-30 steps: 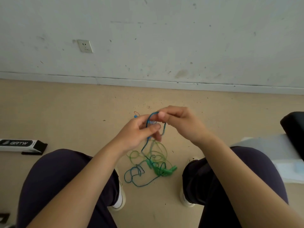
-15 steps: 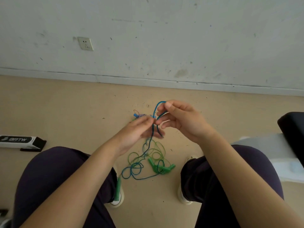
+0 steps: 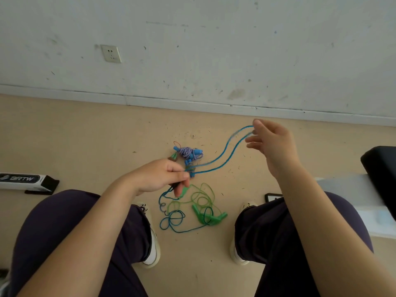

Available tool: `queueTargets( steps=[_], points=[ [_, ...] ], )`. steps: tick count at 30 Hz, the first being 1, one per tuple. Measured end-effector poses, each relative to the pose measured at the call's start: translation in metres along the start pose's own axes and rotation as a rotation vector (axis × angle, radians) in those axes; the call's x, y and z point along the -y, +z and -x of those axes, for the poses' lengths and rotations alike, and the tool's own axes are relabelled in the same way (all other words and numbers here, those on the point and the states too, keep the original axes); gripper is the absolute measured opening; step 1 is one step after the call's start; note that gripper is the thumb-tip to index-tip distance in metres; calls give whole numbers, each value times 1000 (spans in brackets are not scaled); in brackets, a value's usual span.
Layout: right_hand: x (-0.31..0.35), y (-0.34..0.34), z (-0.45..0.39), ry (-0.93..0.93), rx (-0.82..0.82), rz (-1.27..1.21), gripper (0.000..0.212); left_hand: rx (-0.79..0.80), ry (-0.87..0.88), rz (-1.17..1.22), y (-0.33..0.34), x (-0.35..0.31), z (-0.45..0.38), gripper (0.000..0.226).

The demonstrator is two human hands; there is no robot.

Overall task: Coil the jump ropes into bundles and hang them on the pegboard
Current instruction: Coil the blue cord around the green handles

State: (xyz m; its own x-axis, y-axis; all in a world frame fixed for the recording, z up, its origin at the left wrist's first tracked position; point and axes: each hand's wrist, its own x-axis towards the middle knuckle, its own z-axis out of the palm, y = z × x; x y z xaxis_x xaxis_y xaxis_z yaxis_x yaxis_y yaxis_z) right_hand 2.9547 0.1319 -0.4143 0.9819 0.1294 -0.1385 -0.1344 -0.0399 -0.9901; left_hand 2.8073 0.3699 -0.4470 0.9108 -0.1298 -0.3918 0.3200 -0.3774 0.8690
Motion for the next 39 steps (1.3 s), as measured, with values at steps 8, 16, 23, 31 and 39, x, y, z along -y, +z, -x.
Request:
queueTargets(
  steps=[8, 16, 23, 31, 39],
  points=[
    [-11, 36, 38, -229, 605, 446, 8, -108, 141, 284, 16, -7, -10, 30],
    [-14, 43, 41, -267, 675, 548, 8, -17, 147, 315, 14, -11, -3, 33],
    [-5, 33, 28, -264, 367, 417, 15, -145, 77, 227, 7, -5, -3, 35],
    [-4, 29, 32, -100, 567, 270, 14, -174, 50, 189, 8, 2, -6, 27],
    [-27, 51, 46, -307, 680, 585, 23, -110, 120, 279, 17, -6, -5, 29]
  ],
)
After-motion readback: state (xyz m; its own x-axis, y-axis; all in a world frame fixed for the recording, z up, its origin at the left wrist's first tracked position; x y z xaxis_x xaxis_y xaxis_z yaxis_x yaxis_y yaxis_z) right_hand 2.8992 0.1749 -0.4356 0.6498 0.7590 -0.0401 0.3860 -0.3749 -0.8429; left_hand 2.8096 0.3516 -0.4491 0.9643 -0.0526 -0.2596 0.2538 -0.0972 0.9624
